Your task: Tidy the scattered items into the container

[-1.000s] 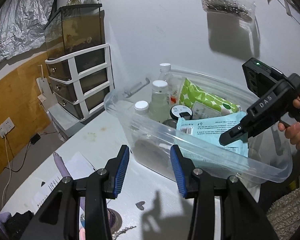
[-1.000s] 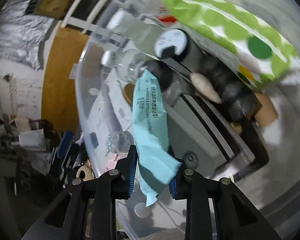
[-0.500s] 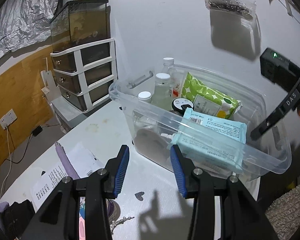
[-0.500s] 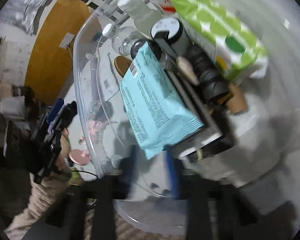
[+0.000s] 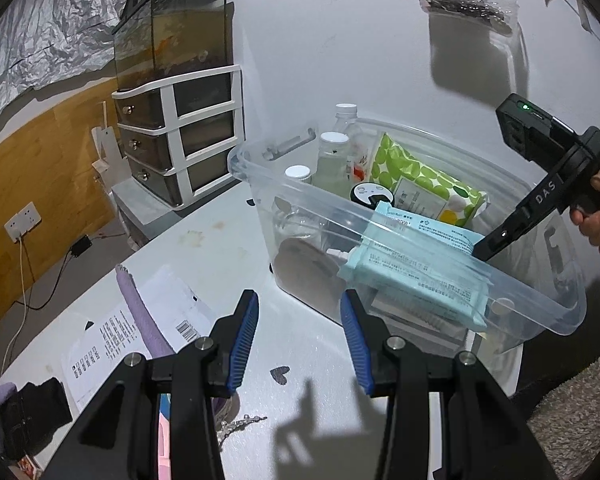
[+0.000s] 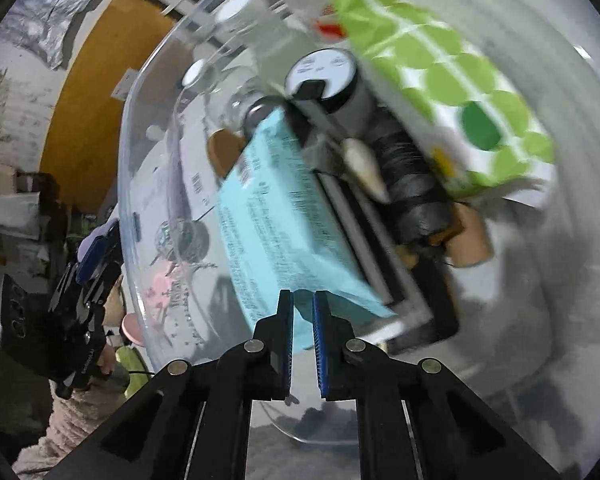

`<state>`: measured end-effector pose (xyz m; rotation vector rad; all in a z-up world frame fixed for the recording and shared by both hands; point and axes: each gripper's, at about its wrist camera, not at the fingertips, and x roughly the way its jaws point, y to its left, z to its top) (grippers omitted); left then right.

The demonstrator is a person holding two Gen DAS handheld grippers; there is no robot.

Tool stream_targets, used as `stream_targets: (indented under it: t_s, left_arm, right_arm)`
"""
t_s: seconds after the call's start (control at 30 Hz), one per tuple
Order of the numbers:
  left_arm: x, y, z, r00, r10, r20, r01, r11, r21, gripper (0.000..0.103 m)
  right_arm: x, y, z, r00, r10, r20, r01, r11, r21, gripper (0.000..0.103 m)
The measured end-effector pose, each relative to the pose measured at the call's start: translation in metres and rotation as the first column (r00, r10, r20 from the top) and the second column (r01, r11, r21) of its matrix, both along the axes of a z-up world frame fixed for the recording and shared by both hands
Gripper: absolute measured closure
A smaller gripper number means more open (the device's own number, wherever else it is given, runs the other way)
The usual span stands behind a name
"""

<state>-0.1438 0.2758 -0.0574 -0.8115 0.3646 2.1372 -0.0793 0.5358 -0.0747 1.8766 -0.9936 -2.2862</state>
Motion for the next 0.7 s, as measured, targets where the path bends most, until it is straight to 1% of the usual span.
stream_targets:
  t_s: [0.03, 0.13, 0.33, 0.4, 0.5, 0.53, 0.6, 0.7]
  left_arm:
    - [0.001, 0.000, 0.000, 1.000, 0.001, 0.000, -0.001, 1.000, -0.001, 0.061]
    - [0.003, -0.001, 0.000, 1.000, 0.003, -0.002, -0.003, 1.000, -0.001, 0.061]
    - [0.008, -0.004, 0.002, 1.000, 0.013, -0.002, -0.013, 1.000, 0.008, 0.061]
    - [0.009, -0.006, 0.002, 1.000, 0.019, 0.001, -0.019, 1.000, 0.010, 0.061]
    - [0.012, -0.009, 0.003, 1.000, 0.028, 0.004, -0.028, 0.999, 0.015, 0.061]
    - [0.013, -0.010, 0.003, 0.999, 0.031, 0.008, -0.032, 0.999, 0.017, 0.061]
    - [0.015, -0.012, 0.003, 0.999, 0.037, 0.013, -0.037, 0.999, 0.020, 0.061]
    - [0.019, -0.013, 0.002, 0.999, 0.040, 0.013, -0.040, 0.999, 0.019, 0.061]
  right_arm:
    - [-0.003, -0.005, -0.001, 1.000, 0.013, -0.005, -0.013, 1.000, -0.011, 0.098]
    - [-0.013, -0.018, -0.004, 0.999, 0.044, -0.019, -0.044, 0.999, -0.020, 0.098]
    - [-0.028, -0.036, -0.011, 0.997, 0.069, -0.024, -0.069, 0.997, -0.028, 0.100]
    - [-0.029, -0.039, -0.008, 0.997, 0.067, -0.030, -0.067, 0.998, -0.015, 0.100]
    - [-0.019, -0.038, 0.010, 0.996, 0.061, -0.060, -0.062, 0.998, 0.000, 0.100]
    - [-0.013, -0.036, 0.015, 0.997, 0.059, -0.053, -0.059, 0.998, 0.008, 0.100]
    - [0.002, -0.033, 0.019, 0.998, 0.059, -0.010, -0.059, 0.998, 0.034, 0.100]
    - [0.019, -0.027, 0.018, 0.996, 0.068, 0.058, -0.073, 0.993, 0.089, 0.100]
